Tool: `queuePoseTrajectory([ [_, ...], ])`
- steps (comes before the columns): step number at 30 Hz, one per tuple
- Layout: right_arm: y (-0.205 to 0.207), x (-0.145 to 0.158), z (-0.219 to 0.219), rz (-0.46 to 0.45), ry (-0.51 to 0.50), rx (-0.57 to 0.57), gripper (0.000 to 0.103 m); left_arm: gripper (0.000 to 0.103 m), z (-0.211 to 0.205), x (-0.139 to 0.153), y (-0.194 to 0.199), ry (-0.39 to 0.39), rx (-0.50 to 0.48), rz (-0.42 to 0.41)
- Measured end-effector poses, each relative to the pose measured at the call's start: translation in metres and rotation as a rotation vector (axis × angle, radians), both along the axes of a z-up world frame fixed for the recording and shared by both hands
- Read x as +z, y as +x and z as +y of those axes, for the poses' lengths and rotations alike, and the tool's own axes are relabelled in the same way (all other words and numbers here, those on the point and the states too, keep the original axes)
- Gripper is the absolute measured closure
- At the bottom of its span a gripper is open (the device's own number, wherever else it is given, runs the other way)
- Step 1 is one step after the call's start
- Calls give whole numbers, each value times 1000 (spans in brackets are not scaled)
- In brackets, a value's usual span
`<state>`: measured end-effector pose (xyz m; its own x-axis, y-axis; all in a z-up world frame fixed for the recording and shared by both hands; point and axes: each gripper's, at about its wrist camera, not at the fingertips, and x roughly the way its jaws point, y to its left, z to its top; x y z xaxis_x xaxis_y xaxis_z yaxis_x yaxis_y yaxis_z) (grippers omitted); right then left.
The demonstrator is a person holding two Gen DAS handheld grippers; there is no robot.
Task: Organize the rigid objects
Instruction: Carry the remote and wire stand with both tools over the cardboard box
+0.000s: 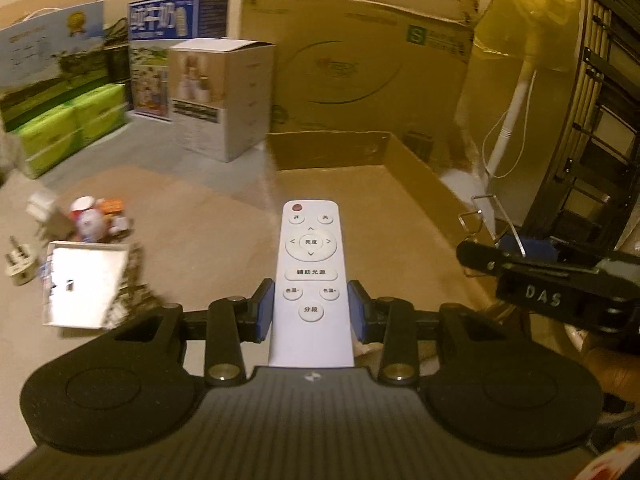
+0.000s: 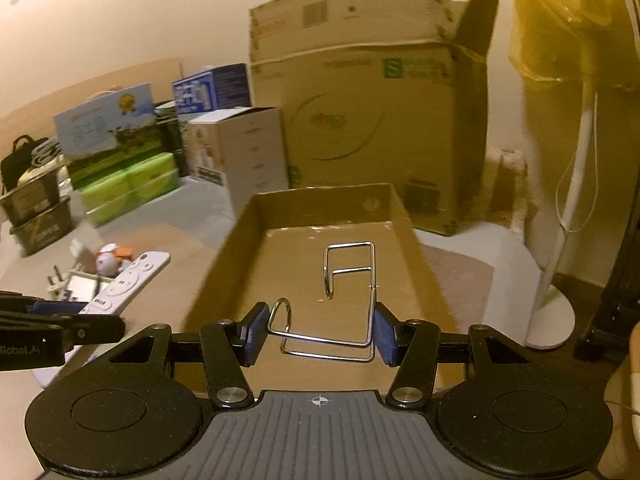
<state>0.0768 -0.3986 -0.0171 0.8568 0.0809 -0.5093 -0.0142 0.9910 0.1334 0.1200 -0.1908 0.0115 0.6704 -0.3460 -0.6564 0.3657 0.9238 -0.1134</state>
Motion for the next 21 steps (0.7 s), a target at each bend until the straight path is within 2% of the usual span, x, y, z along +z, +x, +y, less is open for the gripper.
queuePoseTrajectory([
  [11,21,-16,-36,29,29,-20,48,68,-54,-15,29,11,-31,6],
  [14,23,-20,-41,38,40,-29,48,68,-58,-19,37,-9,-37,9],
  [17,23,-23,-44,43,53,-34,48,61,-54,-17,34,1,-14,-23],
  [21,21,-25,-42,50,62,-30,48,61,-39,-17,28,11,16,-19],
])
